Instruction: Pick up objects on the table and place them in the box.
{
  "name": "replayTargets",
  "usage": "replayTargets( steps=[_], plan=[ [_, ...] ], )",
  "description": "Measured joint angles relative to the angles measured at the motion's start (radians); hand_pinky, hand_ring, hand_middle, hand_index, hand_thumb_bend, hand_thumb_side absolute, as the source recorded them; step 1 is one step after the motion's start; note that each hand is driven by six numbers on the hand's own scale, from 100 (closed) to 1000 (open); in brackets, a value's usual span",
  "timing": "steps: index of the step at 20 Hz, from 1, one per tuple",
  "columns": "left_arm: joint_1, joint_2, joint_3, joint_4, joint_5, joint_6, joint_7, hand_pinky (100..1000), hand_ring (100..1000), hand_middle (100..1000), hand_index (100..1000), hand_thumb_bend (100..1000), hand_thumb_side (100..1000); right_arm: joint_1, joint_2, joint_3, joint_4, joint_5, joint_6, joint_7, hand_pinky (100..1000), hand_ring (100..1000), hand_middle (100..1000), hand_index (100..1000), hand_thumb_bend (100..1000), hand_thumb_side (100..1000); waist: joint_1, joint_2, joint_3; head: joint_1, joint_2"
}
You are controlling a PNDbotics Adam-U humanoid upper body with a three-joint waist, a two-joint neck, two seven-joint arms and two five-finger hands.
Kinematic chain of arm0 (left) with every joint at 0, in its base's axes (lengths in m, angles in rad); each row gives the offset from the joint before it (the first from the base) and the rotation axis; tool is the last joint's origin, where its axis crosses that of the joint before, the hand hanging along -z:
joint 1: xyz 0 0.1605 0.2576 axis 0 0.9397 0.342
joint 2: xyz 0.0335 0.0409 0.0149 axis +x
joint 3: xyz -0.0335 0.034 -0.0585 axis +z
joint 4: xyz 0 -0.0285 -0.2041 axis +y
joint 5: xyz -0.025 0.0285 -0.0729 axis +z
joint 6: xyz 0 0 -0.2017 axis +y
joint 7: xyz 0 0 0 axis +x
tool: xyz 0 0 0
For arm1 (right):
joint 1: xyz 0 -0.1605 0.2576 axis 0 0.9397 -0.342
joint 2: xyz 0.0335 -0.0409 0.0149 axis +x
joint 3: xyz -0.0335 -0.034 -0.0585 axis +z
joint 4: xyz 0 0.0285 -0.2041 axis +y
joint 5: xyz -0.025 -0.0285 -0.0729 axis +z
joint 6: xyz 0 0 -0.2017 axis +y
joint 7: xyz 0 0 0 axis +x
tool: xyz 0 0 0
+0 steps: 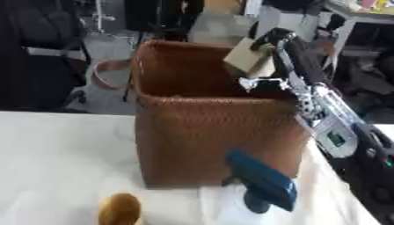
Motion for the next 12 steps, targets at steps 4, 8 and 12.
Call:
replayTargets(
  steps=[4, 8, 12],
  plan=[
    [0.0, 0.0, -0.002, 0.0, 0.0, -0.001, -0.001, 711, 741, 782, 691, 100, 904, -0.021, -0.002, 0.002, 0.016, -0.001, -0.044, 0.044, 725, 679, 686, 714, 175, 818, 0.0, 0.001, -0.007, -0.003, -0.005],
    [0.001, 0.0, -0.002, 0.0, 0.0, -0.001, -0.001, 712, 741, 782, 690, 100, 903, -0.041, -0.005, 0.001, 0.016, -0.01, -0.082, 0.132, 720, 706, 705, 727, 169, 882, 0.0, 0.001, -0.021, 0.004, -0.005],
    [0.018, 0.0, -0.001, 0.0, 0.0, 0.0, 0.0, 712, 741, 783, 689, 100, 903, -0.054, -0.005, 0.001, 0.015, -0.015, -0.092, 0.185, 707, 704, 703, 725, 163, 908, 0.002, -0.001, -0.042, 0.014, 0.008]
  ],
)
